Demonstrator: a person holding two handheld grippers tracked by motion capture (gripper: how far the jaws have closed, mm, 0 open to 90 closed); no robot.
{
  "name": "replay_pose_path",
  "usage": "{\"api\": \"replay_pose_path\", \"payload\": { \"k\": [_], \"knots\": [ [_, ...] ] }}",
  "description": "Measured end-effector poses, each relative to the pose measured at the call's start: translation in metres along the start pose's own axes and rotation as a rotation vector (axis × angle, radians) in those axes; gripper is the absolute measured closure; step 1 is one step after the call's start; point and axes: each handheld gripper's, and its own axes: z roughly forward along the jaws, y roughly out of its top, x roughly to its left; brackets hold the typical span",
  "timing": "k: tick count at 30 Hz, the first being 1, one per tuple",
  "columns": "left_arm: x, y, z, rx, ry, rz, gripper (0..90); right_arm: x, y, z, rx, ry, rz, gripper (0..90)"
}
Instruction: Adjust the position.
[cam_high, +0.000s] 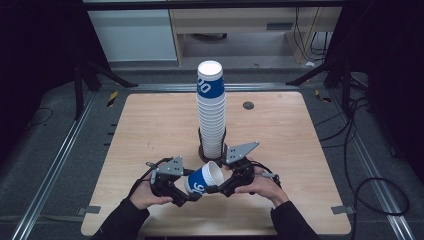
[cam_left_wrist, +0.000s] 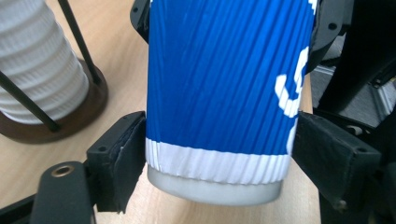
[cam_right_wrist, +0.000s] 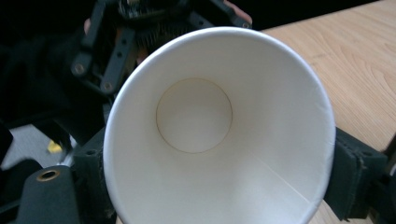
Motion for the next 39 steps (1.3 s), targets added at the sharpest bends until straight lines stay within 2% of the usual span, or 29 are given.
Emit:
{"api": "replay_pose_path", "payload": {
  "k": [3,6,10,13,19,23,27,31,39],
  "knots": [
    [0.001,-0.002,0.006,0.057,-0.012,-0.014,19.2,0.002,-0.001,0.005,0.060,-0.022,-0.036,15.9],
    [0.001,-0.004,0.011,0.107,-0.029,0.000,23.8,0.004,-0.003,0.010,0.103,-0.020,-0.055,15.6],
    [0.001,-0.005,0.015,0.139,-0.042,0.005,27.2,0.006,-0.004,0.015,0.143,-0.007,-0.070,15.5],
    [0.001,-0.006,0.016,0.134,-0.034,0.009,27.5,0.006,-0.005,0.016,0.149,-0.009,-0.073,15.0],
    [0.003,-0.006,0.012,0.102,-0.019,-0.001,27.8,0.005,-0.003,0.014,0.107,-0.037,-0.071,10.5],
    [0.008,-0.008,0.006,0.063,-0.004,-0.030,27.9,0.002,-0.001,0.006,0.060,-0.068,-0.057,8.0],
    [0.014,-0.010,-0.005,-0.006,0.036,-0.069,27.8,-0.002,0.001,-0.005,-0.001,-0.090,-0.031,7.6],
    [0.016,-0.010,-0.013,-0.079,0.059,-0.090,27.7,-0.005,0.002,-0.011,-0.057,-0.115,-0.002,7.8],
    [0.007,-0.002,-0.013,-0.144,0.091,-0.077,27.8,-0.004,0.004,-0.010,-0.124,-0.089,0.030,9.7]
  ]
}}
